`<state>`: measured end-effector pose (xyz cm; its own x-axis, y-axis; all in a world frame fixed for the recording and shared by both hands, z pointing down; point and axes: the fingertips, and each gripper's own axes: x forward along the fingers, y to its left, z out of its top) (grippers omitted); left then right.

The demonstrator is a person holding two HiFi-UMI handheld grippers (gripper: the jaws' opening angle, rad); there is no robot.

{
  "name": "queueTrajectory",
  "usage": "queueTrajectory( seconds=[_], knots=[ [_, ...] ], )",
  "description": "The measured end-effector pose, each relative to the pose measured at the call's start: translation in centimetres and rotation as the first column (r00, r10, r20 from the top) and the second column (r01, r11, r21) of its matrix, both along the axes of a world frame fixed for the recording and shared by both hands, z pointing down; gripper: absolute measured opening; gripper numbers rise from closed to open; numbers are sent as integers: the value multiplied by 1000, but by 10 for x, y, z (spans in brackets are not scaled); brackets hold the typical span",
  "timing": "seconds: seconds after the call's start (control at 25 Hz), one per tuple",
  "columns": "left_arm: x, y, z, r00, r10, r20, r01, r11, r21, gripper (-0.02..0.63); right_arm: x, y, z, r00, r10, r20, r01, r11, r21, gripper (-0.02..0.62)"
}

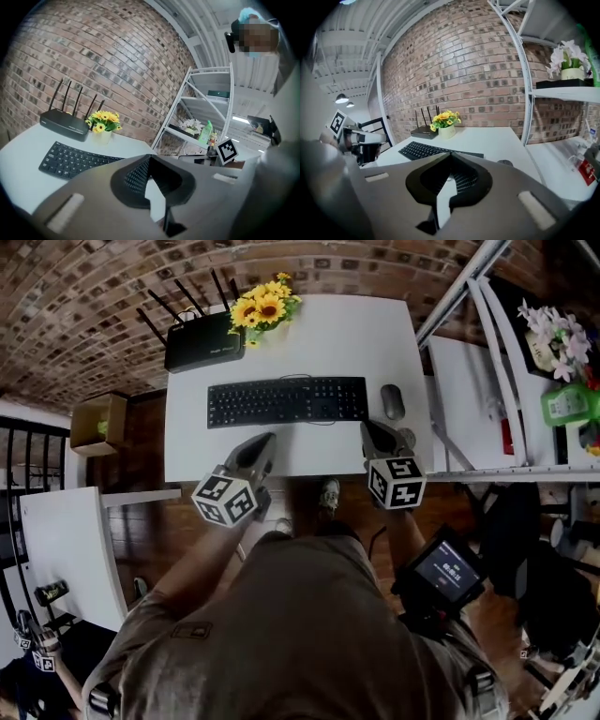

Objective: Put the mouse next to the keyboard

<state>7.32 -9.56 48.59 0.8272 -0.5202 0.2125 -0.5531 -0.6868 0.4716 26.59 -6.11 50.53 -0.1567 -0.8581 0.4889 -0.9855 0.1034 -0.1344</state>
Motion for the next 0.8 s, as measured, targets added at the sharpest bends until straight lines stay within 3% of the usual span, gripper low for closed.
queueTrajectory(
  seconds=[0.4,0.8],
  knots=[
    [-56,57,-5,998,55,-42,-54,998,29,0,-89,79,-19,997,-8,77,6,999,32,15],
    [-83,95,-23,996,45,-75,-39,996,79,0,-124,121,-43,990,-34,136,18,993,113,14]
  ],
)
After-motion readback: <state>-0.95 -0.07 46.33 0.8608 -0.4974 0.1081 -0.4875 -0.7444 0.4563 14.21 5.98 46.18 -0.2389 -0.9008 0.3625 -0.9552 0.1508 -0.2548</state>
